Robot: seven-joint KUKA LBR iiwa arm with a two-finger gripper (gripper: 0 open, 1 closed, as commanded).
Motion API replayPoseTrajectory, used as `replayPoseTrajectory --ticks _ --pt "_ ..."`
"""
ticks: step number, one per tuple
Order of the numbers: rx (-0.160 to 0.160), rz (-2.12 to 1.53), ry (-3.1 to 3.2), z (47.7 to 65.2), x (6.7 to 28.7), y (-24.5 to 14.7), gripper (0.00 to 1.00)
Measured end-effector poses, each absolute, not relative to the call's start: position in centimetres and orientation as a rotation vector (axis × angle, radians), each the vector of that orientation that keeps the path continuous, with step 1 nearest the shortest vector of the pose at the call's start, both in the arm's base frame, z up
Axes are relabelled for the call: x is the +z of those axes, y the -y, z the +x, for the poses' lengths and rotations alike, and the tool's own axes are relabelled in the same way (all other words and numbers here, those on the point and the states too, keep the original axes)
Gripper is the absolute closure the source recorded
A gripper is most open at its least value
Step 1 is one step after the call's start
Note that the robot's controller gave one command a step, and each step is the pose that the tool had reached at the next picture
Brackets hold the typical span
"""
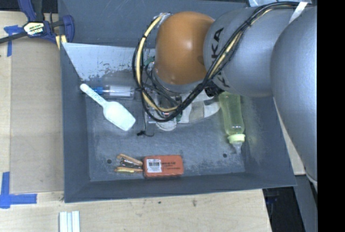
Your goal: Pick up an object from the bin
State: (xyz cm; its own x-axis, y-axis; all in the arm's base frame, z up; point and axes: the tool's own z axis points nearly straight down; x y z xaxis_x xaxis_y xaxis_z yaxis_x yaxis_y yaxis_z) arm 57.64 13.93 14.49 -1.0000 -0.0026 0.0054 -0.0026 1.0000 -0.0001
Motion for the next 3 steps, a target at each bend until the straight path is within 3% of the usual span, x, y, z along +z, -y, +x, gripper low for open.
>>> replayPoseTrajectory --ticks 1,2,3 --pt "-0.002 0.000 3.144 57.8 15.0 -13.9 0.00" --pt "-0.004 -0.141 3.147 61.3 9.8 -8.8 0.00" --pt "0.002 0.035 3.143 61.6 7.3 -9.5 0.00"
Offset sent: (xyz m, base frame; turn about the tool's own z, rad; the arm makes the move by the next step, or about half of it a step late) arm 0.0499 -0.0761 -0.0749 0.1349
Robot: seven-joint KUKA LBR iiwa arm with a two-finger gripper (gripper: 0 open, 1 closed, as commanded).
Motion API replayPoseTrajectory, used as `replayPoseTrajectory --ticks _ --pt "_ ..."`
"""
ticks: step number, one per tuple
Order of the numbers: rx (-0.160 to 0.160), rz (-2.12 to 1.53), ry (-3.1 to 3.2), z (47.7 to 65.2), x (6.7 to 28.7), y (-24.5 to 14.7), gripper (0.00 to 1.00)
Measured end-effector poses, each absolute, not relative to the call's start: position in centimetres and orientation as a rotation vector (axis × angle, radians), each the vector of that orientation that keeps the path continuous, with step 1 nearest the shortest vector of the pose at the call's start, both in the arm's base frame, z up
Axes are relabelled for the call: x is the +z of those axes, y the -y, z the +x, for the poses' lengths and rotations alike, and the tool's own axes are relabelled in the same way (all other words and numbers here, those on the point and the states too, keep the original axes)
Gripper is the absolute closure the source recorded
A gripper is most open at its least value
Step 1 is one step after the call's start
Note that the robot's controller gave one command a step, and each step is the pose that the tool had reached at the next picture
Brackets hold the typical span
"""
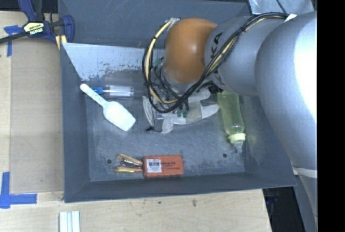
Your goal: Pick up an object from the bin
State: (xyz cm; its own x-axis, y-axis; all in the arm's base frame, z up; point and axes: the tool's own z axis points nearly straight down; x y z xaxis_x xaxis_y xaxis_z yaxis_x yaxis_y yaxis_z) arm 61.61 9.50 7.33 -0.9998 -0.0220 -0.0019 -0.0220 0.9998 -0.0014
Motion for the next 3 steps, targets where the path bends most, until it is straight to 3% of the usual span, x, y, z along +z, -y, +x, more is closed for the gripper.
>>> replayPoseTrajectory --ticks 2,3 --pt "-0.002 -0.070 -3.137 62.05 7.30 -8.10 0.00" --pt "0.007 -0.116 -3.127 62.51 7.34 -8.32 1.00"
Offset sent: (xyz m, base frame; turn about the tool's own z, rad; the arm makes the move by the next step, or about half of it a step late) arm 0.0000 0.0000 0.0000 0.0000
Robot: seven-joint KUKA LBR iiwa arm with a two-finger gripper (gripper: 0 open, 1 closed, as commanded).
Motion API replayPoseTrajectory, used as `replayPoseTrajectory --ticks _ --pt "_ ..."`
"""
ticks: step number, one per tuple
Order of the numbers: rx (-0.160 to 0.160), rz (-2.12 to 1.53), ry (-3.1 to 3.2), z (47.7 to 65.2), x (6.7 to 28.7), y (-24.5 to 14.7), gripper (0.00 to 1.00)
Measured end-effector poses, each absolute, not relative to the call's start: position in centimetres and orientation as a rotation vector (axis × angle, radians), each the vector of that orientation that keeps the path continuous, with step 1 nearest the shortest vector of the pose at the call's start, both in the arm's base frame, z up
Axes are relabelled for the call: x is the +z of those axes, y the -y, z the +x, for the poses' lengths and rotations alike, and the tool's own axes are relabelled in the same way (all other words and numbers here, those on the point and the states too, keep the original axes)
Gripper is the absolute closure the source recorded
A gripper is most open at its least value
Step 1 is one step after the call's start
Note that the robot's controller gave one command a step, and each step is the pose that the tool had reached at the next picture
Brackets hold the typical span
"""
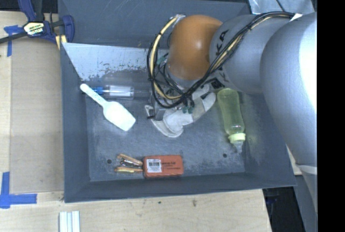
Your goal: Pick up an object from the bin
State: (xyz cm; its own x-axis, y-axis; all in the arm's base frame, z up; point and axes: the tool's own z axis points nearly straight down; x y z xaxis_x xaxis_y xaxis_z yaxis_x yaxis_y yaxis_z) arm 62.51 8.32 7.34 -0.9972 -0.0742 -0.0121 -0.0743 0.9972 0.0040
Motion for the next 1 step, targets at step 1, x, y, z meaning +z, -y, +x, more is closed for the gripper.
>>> replayPoseTrajectory --ticks 1 --pt "0.007 -0.116 -3.127 62.51 7.34 -8.31 1.00"
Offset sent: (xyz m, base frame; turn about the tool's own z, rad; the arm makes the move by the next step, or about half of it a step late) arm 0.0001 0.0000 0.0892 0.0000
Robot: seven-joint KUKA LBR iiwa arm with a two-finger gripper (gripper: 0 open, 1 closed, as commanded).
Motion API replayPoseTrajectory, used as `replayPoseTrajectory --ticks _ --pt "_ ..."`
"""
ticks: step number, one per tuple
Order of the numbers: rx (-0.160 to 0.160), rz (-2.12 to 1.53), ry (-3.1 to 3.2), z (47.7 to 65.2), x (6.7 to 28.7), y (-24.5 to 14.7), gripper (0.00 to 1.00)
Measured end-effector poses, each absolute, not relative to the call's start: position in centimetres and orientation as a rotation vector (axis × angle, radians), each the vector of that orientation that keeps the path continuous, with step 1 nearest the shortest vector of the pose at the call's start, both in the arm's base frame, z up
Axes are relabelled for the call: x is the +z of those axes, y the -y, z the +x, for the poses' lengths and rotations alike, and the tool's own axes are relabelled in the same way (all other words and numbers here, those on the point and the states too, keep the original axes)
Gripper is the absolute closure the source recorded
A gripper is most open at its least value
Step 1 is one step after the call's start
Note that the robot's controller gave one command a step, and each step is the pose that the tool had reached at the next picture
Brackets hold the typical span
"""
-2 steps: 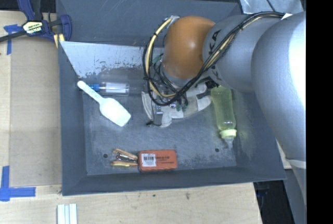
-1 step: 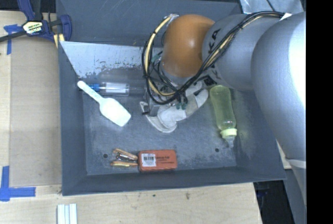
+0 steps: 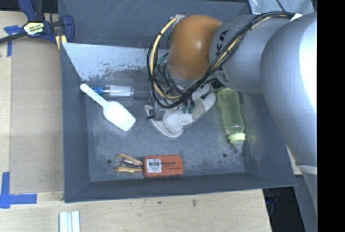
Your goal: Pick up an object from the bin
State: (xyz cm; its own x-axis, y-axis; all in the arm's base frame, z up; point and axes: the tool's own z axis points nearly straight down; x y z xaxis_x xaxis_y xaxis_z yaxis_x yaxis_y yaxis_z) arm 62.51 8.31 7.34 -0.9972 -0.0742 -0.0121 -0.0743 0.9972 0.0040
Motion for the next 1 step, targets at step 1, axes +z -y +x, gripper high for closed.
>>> replayPoseTrajectory --ticks 1 --pt "0.006 -0.117 -3.134 62.34 7.75 -8.29 1.00"
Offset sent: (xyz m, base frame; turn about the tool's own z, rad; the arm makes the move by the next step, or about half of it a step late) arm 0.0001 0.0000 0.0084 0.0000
